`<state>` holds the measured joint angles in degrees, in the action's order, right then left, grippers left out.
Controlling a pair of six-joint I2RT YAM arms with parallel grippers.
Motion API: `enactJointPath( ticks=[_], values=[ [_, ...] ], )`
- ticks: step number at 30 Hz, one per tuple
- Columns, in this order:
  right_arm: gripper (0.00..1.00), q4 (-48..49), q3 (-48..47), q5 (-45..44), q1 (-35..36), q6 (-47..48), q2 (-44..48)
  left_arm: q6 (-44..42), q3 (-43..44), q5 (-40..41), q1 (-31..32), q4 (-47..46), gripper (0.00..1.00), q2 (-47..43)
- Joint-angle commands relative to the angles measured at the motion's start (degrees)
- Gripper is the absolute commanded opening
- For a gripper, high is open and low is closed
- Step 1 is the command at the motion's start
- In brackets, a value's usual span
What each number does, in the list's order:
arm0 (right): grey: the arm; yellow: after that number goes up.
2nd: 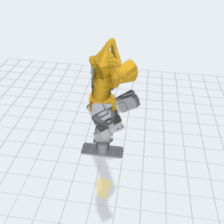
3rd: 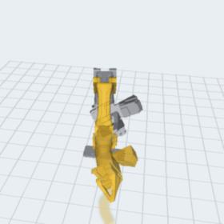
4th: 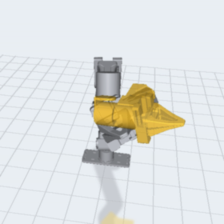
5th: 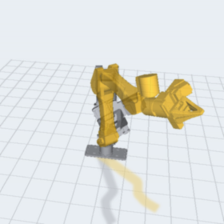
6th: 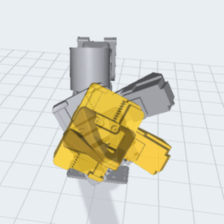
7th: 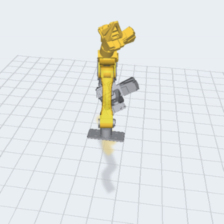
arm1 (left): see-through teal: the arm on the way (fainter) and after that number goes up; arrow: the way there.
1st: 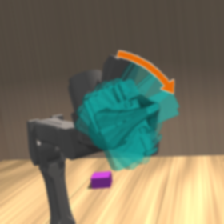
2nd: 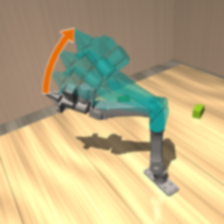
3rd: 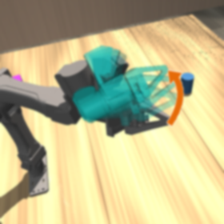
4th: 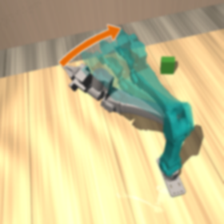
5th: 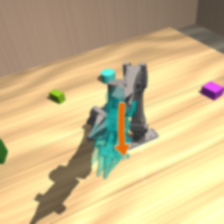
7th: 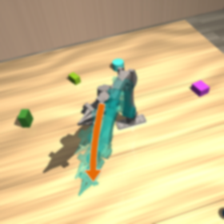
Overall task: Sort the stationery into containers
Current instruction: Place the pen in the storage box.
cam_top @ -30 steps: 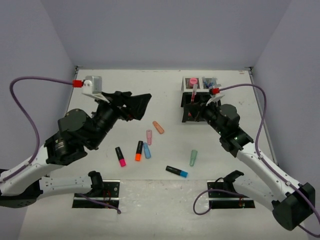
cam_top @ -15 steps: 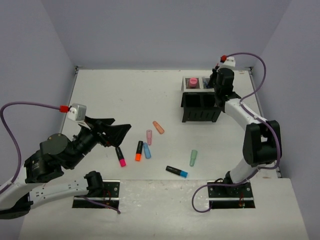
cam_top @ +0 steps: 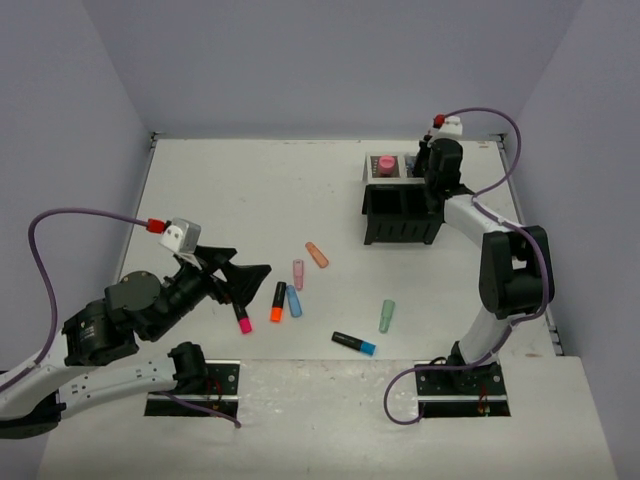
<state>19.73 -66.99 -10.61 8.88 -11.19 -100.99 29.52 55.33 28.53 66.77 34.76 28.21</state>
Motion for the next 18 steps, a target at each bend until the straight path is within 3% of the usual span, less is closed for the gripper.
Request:
enactJointPath(
  ticks=[1,4,12,15,18],
  values=[
    [0.31,3.6,-3.8,1.1,-0.3,1.1,-0.7,-3.3,-0.2,0.2,0.0,-0.5,1.0,-0.4],
    [0.4,3.1,-4.0,1.1,-0.3,1.1,-0.8,-3.5,0.1,0.4,0.0,-0.4,1.0,-1.4],
    [0.41,2.4,-3.4,2.2,-0.3,1.1,0.5,-3.3,0.7,1.7,0.0,1.0,1.0,-4.0],
    [0.41,1.3,-2.0,4.0,0.1,0.2,4.9,-1.7,0.6,4.9,0.0,2.8,1.0,-3.2],
    [0.45,-6.9,-3.3,4.2,1.6,-1.3,12.6,1.9,0.7,13.3,0.0,7.4,1.0,0.4]
  ],
)
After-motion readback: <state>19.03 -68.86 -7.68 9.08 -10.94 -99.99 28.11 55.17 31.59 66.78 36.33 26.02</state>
